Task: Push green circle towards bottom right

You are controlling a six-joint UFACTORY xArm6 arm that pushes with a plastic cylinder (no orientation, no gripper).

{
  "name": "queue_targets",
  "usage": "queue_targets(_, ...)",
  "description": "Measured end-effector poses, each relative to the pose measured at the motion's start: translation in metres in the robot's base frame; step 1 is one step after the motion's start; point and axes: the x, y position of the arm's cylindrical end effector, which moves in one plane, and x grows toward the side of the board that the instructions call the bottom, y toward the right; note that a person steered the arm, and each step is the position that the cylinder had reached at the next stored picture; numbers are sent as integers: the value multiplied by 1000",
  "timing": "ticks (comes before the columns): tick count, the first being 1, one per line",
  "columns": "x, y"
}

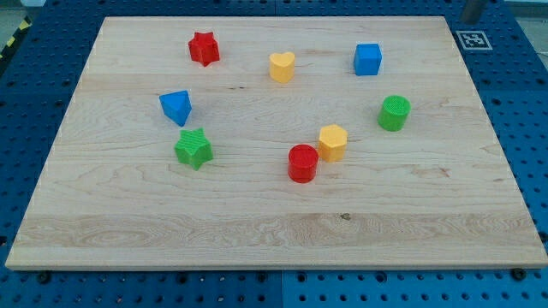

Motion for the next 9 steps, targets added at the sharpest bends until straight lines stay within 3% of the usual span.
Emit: queue_targets(9,28,10)
